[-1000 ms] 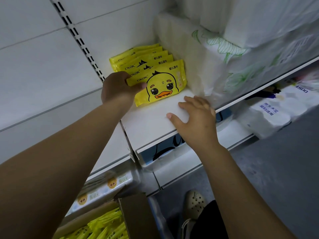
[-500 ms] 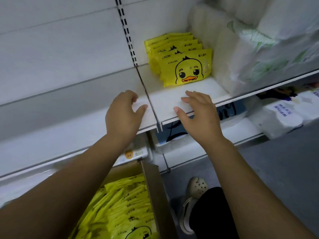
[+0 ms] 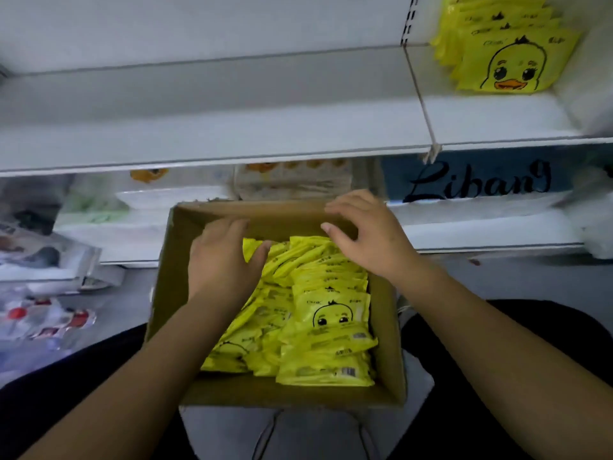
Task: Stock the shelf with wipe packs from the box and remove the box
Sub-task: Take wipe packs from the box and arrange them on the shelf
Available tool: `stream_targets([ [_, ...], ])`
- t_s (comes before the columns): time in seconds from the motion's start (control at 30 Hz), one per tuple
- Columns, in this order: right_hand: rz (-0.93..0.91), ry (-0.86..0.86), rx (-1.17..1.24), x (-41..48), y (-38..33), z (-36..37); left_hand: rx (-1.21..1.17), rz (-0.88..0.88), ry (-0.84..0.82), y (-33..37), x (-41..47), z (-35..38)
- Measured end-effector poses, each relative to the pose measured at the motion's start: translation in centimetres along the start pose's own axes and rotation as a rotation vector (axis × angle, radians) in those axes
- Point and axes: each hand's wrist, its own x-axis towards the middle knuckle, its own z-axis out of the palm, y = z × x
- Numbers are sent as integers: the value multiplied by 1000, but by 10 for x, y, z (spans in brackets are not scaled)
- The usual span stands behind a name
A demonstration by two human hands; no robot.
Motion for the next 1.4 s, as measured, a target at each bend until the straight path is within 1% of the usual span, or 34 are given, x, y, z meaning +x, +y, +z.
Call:
stream_targets([
  [0.1,6,-180,44,-17,-23,41,56,-80,-7,-44,-44,1],
  [0.17,32,-392,16,-29,-39,68,43,-175,29,-66,-74,2],
  [0.23,0,-598,-62,-40,-56,94,37,-306,24,-85,-100,2],
  [0.3,-49,-699,-107,-47,-66,111,26,-413,-6,-95,-116,6],
  [0.4,-120,-771,-157,-46,-87,140,-48,-512,-87,-116,-142,12],
  [0.5,-102,-773,-211,-41,-97,161,-228,-541,-163,-124,-156,18],
  [0.6,-38,-762,-212,-36,-99,174,-311,-533,-141,-129,-157,19],
  [0.73,-8,-784,-192,-28,-98,182,-285,-510,-131,-134,-154,22],
  [0.9,-70,-673,-149,-28,-90,187,-262,-503,-114,-134,-154,23],
  [1.03,-32,-630,-101,-27,-93,186,-267,-500,-94,-137,-153,27],
  [1.1,-19,-576,-65,-30,-97,179,-296,-493,-66,-137,-154,28],
  [1.17,30,-535,16,-35,-105,166,-308,-470,-1,-137,-153,28],
  [1.2,84,-525,62,-37,-110,157,-327,-446,49,-136,-151,26],
  [1.27,231,-534,139,-39,-115,137,-440,-355,130,-134,-145,19],
  [1.33,312,-572,200,-35,-122,112,-570,-243,154,-129,-141,8],
  [1.4,366,-627,300,-28,-133,84,-699,-225,122,-122,-138,-1],
])
